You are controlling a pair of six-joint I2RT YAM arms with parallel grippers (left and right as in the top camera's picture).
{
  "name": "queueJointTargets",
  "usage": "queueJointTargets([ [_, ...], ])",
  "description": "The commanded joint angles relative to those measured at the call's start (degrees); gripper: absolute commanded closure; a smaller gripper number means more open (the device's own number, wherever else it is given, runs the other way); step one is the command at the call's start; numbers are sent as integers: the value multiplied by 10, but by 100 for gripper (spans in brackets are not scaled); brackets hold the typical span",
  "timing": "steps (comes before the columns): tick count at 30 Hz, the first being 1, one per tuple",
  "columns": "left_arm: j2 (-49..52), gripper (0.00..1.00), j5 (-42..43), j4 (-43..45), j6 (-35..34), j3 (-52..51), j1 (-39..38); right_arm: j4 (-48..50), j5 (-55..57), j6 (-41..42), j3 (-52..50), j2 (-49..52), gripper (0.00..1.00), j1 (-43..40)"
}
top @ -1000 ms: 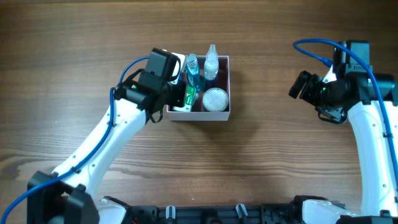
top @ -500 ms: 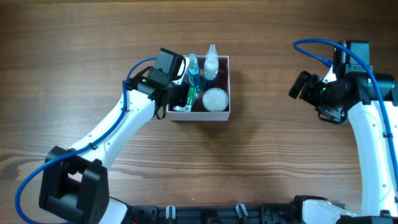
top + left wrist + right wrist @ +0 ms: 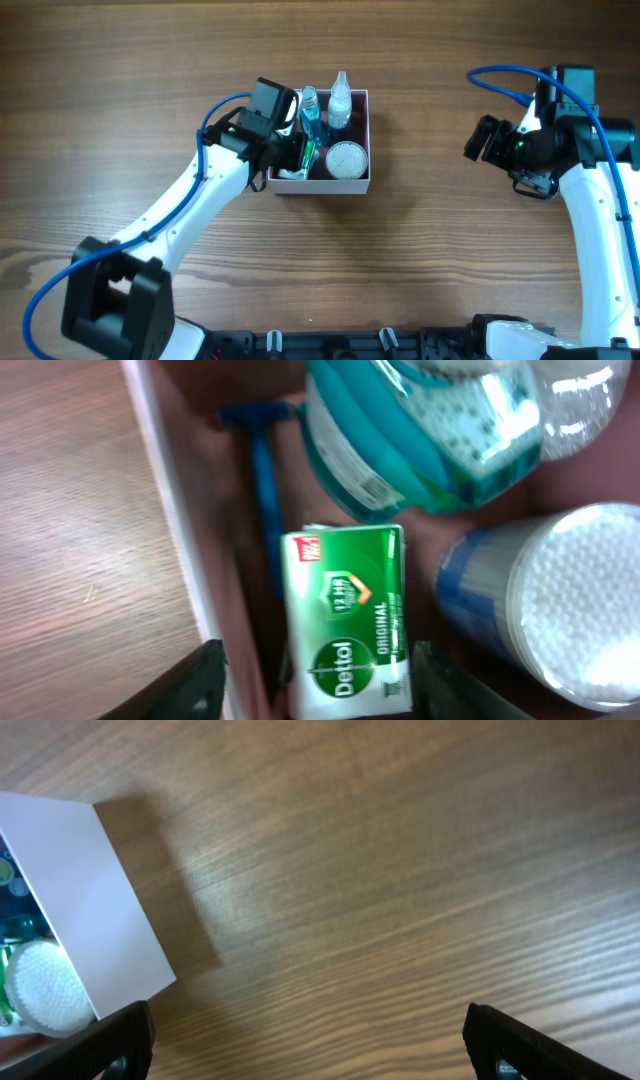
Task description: Pack container
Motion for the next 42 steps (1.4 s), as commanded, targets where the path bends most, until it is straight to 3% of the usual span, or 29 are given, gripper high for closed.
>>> queueJointTargets([
  [1,-63,25,-65,1,-21,7,3,36,-9,-58,-1,1,0,10],
  [2,-75,16,-80,2,-25,7,5,49,-9,-68,2,1,0,15],
  [4,-90,10,-104,4,-32,7,13,76,-9,-89,6,1,0,26],
  [5,-99,1,-109,6,-34,7,24,99,-8,-102,10,1,0,36],
  [11,-108,0,-88,48,-106,7,125,211,19,-123,10,12,0,77],
  [19,-108,0,-50,75,-109,7,213,346,24,-125,10,45,0,80],
  [22,-108,0,-50,76,-108,7,217,351,16,-164,10,45,0,80],
  [31,-170,0,-37,-20,-130,6,219,299,17,-130,7,-19,0,80],
  [35,-232,0,1,-33,-86,-21,219,256,17,-118,7,-79,0,80],
  [42,-395,0,15,-33,-87,-125,219,221,31,-94,-59,-242,0,80],
])
